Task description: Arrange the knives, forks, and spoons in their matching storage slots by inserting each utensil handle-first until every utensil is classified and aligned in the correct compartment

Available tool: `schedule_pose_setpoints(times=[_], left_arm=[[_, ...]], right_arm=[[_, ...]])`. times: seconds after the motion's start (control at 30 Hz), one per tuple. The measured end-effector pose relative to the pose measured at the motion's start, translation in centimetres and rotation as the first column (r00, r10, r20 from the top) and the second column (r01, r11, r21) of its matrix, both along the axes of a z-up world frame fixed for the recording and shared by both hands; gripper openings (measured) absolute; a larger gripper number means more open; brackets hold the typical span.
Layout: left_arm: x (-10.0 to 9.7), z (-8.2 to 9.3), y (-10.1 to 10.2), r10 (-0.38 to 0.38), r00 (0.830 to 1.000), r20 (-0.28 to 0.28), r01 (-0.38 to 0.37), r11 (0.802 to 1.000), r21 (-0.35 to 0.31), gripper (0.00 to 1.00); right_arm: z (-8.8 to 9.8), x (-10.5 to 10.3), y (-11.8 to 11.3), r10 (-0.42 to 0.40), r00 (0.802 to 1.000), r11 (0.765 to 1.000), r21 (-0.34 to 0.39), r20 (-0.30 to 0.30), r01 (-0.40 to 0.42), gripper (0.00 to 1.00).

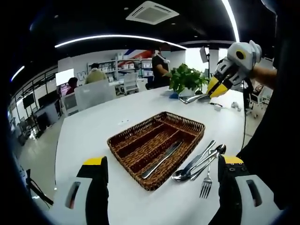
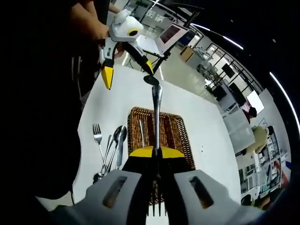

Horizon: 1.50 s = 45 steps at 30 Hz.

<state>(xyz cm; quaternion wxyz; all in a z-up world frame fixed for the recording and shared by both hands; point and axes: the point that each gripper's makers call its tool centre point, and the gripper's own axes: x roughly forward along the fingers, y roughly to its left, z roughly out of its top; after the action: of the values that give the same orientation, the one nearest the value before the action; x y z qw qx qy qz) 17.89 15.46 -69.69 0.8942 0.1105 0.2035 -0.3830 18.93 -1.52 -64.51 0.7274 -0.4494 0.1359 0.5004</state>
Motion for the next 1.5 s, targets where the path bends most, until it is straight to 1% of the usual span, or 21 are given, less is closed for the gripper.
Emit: schedule_pose_setpoints(times=[0.03, 0.07, 0.1, 0.2, 0.4, 0.53, 0.67, 0.83, 1.03, 1.3, 1.37, 1.5], left_arm=[[-0.1, -0.3, 0.0, 0.001, 1.0, -0.017, -0.001, 1.0, 0.003, 0.98], [0.1, -0.4, 0.0, 0.004, 1.0, -0.017, -0.004, 1.0, -0.006, 1.0], [0.2, -0.4, 0.2, 0.007, 1.0, -0.021, -0.007, 1.0, -0.011, 0.99], [0.7, -0.3, 0.8, 0.029, 0.999, -0.025, -0.03, 0.999, -0.019, 0.99], [1.6, 0.0, 1.5, 0.054, 0.998, -0.02, -0.054, 0.998, -0.029, 0.99], [1.9, 0.4, 1.8, 0.063, 0.998, -0.012, -0.063, 0.997, -0.037, 0.99], [2.2, 0.3, 2.2, 0.075, 0.997, -0.003, -0.075, 0.997, -0.024, 0.99], [2.2, 0.2, 2.1, 0.074, 0.997, -0.003, -0.074, 0.997, -0.023, 0.99], [2.4, 0.6, 2.3, 0.09, 0.996, 0.009, -0.089, 0.995, -0.033, 0.99], [2.3, 0.6, 2.4, 0.097, 0.995, 0.006, -0.096, 0.994, -0.047, 0.99], [2.2, 0.4, 2.4, 0.096, 0.995, -0.002, -0.096, 0.995, -0.039, 0.99], [2.0, 0.5, 2.5, 0.098, 0.995, -0.004, -0.099, 0.994, -0.043, 0.99]], right_arm=[[0.0, 0.1, 0.0, -0.006, 1.0, 1.0, 0.003, -0.007, 0.006, 0.0], [-0.1, 0.3, -0.1, -0.002, 1.0, 1.0, 0.002, -0.007, 0.002, 0.0], [-0.1, 0.5, -0.1, 0.011, 1.0, 1.0, -0.004, 0.004, -0.011, 0.0], [0.0, 1.0, 0.0, 0.012, 1.0, 1.0, -0.008, 0.006, -0.012, 0.0], [0.2, 2.3, 0.4, 0.02, 1.0, 1.0, -0.012, 0.017, -0.02, 0.0], [0.3, 3.0, 0.7, 0.021, 1.0, 1.0, -0.016, 0.023, -0.021, 0.0], [0.3, 3.5, 1.0, 0.021, 1.0, 1.0, -0.014, 0.019, -0.02, 0.0], [0.3, 4.4, 1.1, 0.028, 0.999, 0.999, -0.032, 0.039, -0.027, 0.0], [0.7, 5.5, 1.2, 0.035, 0.997, 0.999, -0.042, 0.062, -0.032, 0.0], [1.0, 6.5, 1.2, 0.045, 0.995, 0.998, -0.053, 0.089, -0.04, 0.0], [0.9, 6.7, 1.2, 0.05, 0.994, 0.997, -0.06, 0.094, -0.044, 0.0], [1.2, 7.1, 1.4, 0.056, 0.993, 0.997, -0.059, 0.105, -0.05, 0.0]])
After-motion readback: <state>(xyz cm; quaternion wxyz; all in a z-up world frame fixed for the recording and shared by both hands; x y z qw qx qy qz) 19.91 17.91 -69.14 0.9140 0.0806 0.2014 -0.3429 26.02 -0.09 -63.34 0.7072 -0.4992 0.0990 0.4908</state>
